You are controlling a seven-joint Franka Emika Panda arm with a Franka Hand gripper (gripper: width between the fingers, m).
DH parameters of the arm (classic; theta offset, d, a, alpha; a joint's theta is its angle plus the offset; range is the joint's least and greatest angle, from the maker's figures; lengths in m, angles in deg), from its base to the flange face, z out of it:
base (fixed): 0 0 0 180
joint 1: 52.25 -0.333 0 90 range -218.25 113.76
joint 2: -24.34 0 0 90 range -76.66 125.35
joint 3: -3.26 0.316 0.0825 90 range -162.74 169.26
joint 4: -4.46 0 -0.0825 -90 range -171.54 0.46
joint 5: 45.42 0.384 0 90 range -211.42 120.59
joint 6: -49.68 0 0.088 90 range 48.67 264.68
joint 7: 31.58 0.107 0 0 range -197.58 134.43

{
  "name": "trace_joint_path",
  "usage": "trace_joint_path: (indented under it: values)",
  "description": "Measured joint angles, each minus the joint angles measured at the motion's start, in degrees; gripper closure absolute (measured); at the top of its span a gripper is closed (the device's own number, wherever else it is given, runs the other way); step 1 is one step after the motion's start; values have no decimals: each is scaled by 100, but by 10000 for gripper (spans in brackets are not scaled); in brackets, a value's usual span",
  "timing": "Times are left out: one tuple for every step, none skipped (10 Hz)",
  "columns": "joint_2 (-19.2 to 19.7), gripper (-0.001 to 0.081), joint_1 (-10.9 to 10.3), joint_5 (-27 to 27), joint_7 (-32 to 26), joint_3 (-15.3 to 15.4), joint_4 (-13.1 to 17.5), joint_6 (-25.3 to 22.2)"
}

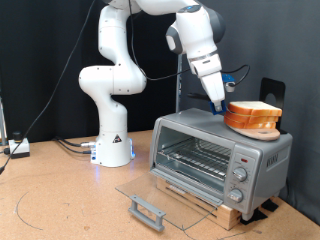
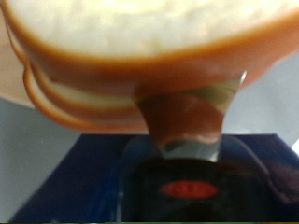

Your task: Make a piece of toast with the oven

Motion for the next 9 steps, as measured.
trace_joint_path:
  values:
    - [45,414,-3,79,-14,3,35,0]
    - [59,414,-3,199,-112,-13,48,1]
    - [59,414,-3,321,-236,-52,49,2]
    - [58,414,-2,400,-288,-95,50,2]
    - [56,414,-3,474,-335,-151,53,-4]
    - [49,414,-3,574,-421,-233,55,-16]
    - [29,414,-4,688,-552,-344,56,-36]
    - [-5,414,-4,747,-697,-481,58,-103]
    - [-52,414,0,753,-796,-622,58,-197]
